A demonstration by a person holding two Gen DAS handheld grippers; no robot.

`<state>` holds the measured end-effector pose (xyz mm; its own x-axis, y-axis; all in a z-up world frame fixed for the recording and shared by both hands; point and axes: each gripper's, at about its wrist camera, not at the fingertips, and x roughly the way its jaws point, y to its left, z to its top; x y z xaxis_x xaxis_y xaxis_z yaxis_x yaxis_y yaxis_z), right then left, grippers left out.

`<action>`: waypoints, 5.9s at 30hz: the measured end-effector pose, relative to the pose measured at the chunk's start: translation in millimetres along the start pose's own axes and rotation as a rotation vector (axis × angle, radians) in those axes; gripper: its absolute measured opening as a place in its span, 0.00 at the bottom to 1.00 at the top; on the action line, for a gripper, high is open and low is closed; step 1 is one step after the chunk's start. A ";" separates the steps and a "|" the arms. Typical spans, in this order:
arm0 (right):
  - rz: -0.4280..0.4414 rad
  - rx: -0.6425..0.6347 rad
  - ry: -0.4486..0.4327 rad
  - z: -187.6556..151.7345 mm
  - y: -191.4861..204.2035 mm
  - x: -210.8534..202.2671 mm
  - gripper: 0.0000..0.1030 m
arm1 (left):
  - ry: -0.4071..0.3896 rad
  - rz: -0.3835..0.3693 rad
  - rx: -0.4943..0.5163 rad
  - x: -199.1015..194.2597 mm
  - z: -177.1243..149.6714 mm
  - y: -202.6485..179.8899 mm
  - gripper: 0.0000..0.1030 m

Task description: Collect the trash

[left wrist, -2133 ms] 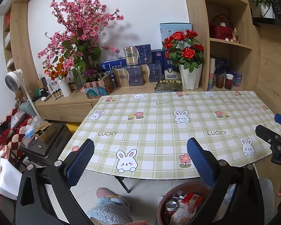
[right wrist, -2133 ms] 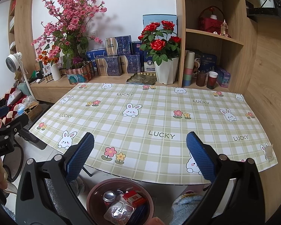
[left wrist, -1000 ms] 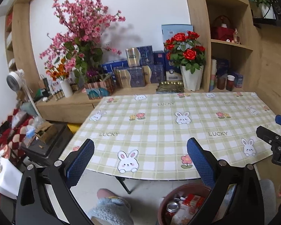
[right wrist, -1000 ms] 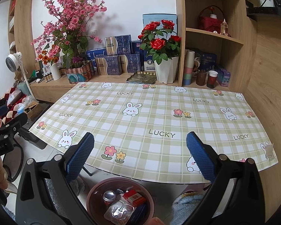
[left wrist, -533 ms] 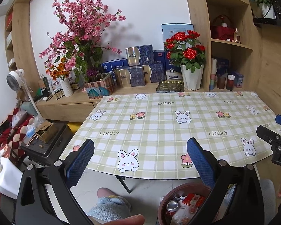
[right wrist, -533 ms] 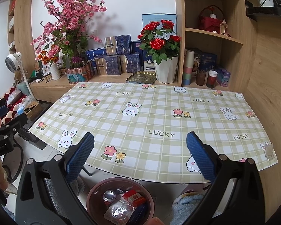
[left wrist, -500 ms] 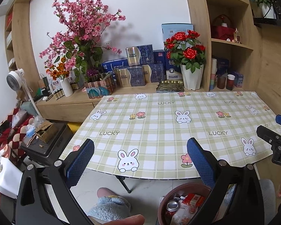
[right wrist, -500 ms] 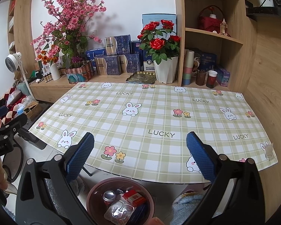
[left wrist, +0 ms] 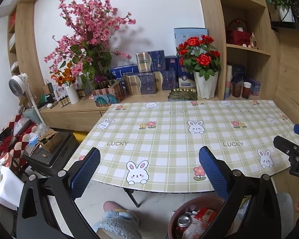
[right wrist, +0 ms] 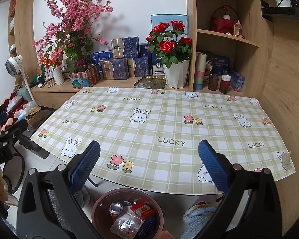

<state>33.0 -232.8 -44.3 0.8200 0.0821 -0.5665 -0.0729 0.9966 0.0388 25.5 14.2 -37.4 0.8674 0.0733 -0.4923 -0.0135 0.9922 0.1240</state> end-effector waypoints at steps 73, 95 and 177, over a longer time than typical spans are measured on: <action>-0.066 0.020 0.071 -17.0 1.5 18.9 0.94 | 0.082 -0.009 -0.026 23.2 -7.4 -9.6 0.94; -0.215 -0.065 0.089 -51.6 19.7 31.0 0.94 | 0.124 0.091 0.061 34.4 -52.1 -35.2 0.94; -0.089 0.029 0.145 -18.1 13.7 63.3 0.94 | 0.150 0.028 0.009 61.4 -20.3 -39.5 0.94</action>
<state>73.6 -214.1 -94.6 0.7319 -0.0065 -0.6814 0.0140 0.9999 0.0055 69.2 -18.4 -89.9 0.7827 0.1154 -0.6116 -0.0313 0.9887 0.1465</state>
